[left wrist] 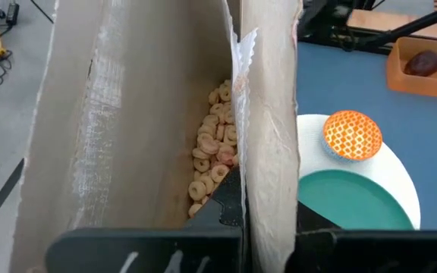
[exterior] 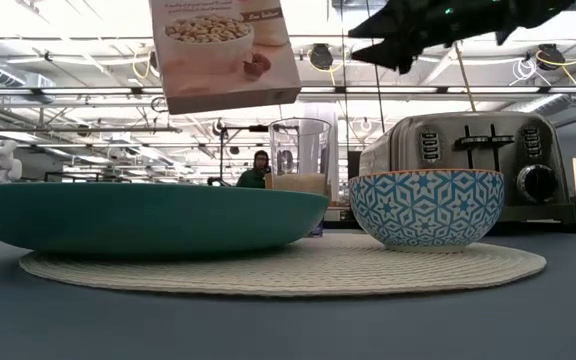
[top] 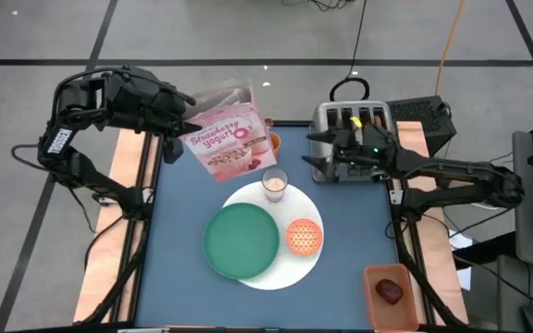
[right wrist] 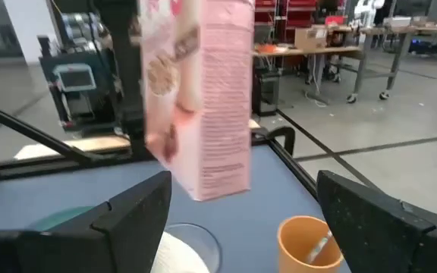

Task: Arrange a breakfast setting
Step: Pour the cereals from the cereal box into the orange bowl

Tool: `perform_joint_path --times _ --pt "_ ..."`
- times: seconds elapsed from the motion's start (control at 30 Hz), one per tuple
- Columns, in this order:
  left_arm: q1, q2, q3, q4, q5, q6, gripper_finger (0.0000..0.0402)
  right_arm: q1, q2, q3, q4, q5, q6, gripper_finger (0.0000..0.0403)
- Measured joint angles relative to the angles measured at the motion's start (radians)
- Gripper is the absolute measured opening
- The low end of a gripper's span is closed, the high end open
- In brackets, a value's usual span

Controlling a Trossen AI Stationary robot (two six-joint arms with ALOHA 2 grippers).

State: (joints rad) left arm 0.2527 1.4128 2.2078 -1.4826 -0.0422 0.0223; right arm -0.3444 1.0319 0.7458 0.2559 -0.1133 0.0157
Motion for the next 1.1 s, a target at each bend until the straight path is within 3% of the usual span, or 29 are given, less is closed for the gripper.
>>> perform_joint_path --times 0.3,0.73,1.1 --pt "-0.019 0.000 0.000 0.021 0.000 0.000 0.0000 -0.049 0.127 0.056 0.112 -0.043 -0.002 0.0322" --pt "-0.020 0.000 0.000 0.022 0.000 0.000 0.0000 -0.049 0.175 0.056 0.187 -0.046 -0.020 0.0326" --pt "-0.019 0.004 0.000 0.023 0.026 -0.001 0.0000 -0.047 0.174 0.056 0.173 -0.077 -0.010 0.0397"
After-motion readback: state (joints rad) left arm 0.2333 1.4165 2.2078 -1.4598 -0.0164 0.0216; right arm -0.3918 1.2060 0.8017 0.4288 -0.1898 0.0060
